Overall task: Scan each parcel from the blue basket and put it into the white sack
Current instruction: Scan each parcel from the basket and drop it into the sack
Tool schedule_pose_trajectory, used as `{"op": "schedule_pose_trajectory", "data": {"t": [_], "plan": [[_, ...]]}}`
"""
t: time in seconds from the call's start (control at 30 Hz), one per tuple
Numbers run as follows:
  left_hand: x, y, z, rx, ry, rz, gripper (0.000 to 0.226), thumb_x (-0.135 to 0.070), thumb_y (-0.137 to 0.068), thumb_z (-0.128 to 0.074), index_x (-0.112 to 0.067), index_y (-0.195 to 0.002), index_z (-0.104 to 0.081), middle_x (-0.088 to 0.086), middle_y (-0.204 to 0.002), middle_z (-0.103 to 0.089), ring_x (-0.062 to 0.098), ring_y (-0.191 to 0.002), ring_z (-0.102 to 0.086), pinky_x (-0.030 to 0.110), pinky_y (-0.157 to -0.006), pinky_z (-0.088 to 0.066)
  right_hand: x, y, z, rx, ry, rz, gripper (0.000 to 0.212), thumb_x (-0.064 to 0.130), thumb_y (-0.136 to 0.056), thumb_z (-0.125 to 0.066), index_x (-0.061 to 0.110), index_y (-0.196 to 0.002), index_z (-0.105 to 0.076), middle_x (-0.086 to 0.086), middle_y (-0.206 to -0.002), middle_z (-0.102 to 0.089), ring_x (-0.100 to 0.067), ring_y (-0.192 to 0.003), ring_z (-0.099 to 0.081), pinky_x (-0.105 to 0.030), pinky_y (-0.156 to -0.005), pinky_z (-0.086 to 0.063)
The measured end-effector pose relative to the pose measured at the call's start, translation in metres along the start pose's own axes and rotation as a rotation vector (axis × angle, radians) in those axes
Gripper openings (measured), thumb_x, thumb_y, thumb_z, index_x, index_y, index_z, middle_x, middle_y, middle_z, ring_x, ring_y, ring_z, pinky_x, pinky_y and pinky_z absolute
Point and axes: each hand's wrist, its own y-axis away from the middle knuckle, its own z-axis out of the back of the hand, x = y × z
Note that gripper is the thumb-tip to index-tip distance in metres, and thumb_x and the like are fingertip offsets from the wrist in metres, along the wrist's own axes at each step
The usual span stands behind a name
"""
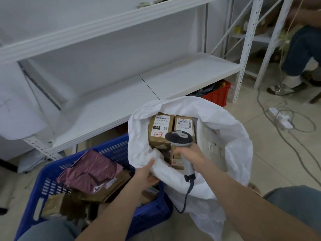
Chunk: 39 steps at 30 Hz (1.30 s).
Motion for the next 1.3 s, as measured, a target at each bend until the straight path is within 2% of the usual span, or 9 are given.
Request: {"op": "schedule_pose_trajectory", "data": {"t": [0.07, 0.13, 0.3, 0.53, 0.73, 0.9, 1.03, 1.2, 1.3], "plan": [[-0.014, -0.004, 0.001, -0.031, -0.106, -0.142, 0.017, -0.004, -0.088, -0.064, -0.001, -0.1, -0.053, 0.021, -0.111, -0.059, 0.033, -0.091, -0.06, 0.045, -0.079, -0.054, 0.002, -0.005, -0.004, 0.009, 0.035, -0.009, 0.03, 0.019, -0.077, -0.071, 0.014, -0.106, -0.063, -0.001, -0.099, -0.064, -0.017, -0.095, -0.057, -0.03, -0.084, -0.048], [-0.037, -0.013, 0.018, -0.16, -0.234, -0.287, 0.008, 0.001, -0.083, -0.061, 0.0, -0.089, -0.056, 0.023, -0.101, -0.06, 0.036, -0.09, -0.06, 0.045, -0.078, -0.056, 0.006, -0.009, -0.007, 0.056, -0.035, -0.023, 0.026, 0.019, -0.084, -0.066, 0.013, -0.108, -0.058, -0.001, -0.092, -0.059, -0.016, -0.087, -0.055, -0.028, -0.074, -0.046], [-0.031, -0.015, 0.082, -0.266, -0.216, -0.192, 0.028, -0.001, -0.089, -0.057, 0.001, -0.116, -0.054, 0.018, -0.109, -0.057, 0.036, -0.102, -0.057, 0.045, -0.076, -0.056, 0.008, -0.015, -0.031, 0.088, -0.051, -0.091, 0.041, 0.031, -0.079, -0.069, 0.01, -0.113, -0.058, -0.011, -0.106, -0.061, -0.026, -0.1, -0.059, -0.043, -0.097, -0.048], [-0.031, 0.012, 0.084, -0.052, -0.18, -0.145, 0.039, -0.015, -0.088, -0.068, -0.001, -0.122, -0.054, 0.016, -0.115, -0.062, 0.03, -0.097, -0.063, 0.035, -0.063, -0.055, 0.014, -0.006, -0.044, 0.007, -0.033, -0.031, 0.011, 0.017, -0.083, -0.067, 0.013, -0.083, -0.056, -0.005, -0.081, -0.057, -0.018, -0.074, -0.053, -0.03, -0.071, -0.045], [-0.036, 0.036, 0.123, -0.058, -0.337, -0.187, 0.042, -0.022, -0.086, -0.07, -0.001, -0.12, -0.059, 0.017, -0.113, -0.067, 0.03, -0.101, -0.066, 0.041, -0.084, -0.056, 0.021, 0.032, -0.078, 0.034, -0.097, 0.021, 0.007, 0.008, -0.081, -0.066, 0.003, -0.086, -0.065, -0.013, -0.082, -0.069, -0.021, -0.068, -0.063, -0.035, -0.068, -0.054], [-0.042, 0.049, 0.176, -0.126, -0.393, -0.276, 0.005, -0.006, -0.089, -0.063, -0.003, -0.085, -0.065, 0.011, -0.085, -0.066, 0.02, -0.076, -0.063, 0.031, -0.069, -0.056, 0.033, 0.064, -0.13, 0.132, -0.091, 0.056, 0.006, 0.008, -0.083, -0.065, 0.004, -0.087, -0.062, -0.018, -0.081, -0.072, -0.019, -0.059, -0.065, -0.029, -0.061, -0.053], [-0.038, 0.038, 0.22, -0.178, -0.456, -0.335, 0.019, -0.003, -0.088, -0.061, -0.01, -0.071, -0.058, 0.009, -0.074, -0.059, 0.018, -0.067, -0.057, 0.028, -0.064, -0.05, 0.035, 0.077, -0.183, 0.237, 0.008, 0.051, 0.008, 0.011, -0.084, -0.065, 0.007, -0.078, -0.06, -0.016, -0.072, -0.07, -0.02, -0.057, -0.059, -0.03, -0.059, -0.049], [-0.03, 0.009, 0.267, -0.248, -0.555, -0.268, 0.011, -0.016, -0.086, -0.067, -0.011, -0.092, -0.059, 0.012, -0.095, -0.063, 0.029, -0.098, -0.059, 0.037, -0.084, -0.05, 0.023, 0.064, -0.255, 0.348, 0.081, -0.032, 0.017, 0.016, -0.081, -0.069, 0.001, -0.089, -0.068, -0.013, -0.075, -0.073, -0.019, -0.057, -0.061, -0.032, -0.064, -0.05], [-0.041, -0.016, 0.291, -0.346, -0.721, -0.29, 0.039, -0.023, -0.089, -0.064, -0.007, -0.124, -0.056, 0.013, -0.124, -0.058, 0.032, -0.115, -0.055, 0.039, -0.098, -0.046, 0.016, 0.043, -0.294, 0.355, 0.039, -0.112, 0.017, 0.015, -0.081, -0.07, 0.0, -0.089, -0.069, -0.01, -0.067, -0.072, -0.017, -0.058, -0.062, -0.029, -0.064, -0.051]]}}
